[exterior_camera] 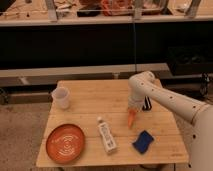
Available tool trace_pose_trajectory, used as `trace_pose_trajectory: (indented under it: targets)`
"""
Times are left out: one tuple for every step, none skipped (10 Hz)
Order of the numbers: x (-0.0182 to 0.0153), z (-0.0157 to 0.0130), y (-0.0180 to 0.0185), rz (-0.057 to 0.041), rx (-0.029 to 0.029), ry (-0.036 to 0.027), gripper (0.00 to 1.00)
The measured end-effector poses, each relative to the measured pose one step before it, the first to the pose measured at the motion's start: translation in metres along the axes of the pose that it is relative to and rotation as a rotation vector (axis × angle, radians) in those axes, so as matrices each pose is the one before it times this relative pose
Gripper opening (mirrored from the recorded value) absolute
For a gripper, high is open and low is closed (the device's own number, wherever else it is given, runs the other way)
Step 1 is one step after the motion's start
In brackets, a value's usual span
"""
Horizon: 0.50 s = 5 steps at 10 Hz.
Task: Drag the pepper across the table
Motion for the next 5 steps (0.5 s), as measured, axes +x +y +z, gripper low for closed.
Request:
trace_pose_trajectory:
  targets:
    - [0.00098, -0.00072, 0.00170, 0.00094, 0.00197, 0.00037, 0.00]
    - [0.00124, -0.00067, 0.00271, 0.00168, 0.00162, 0.00031, 0.00]
    - [0.00098, -0.00032, 0.00235, 0.00092, 0.00017, -0.00002, 0.00]
    - [0.00083, -0.00066, 0.00175, 0.00249, 0.00164, -0.00014, 0.00]
    - [0.00061, -0.00013, 0.00122, 0.00156, 0.00020, -0.00092, 0.00]
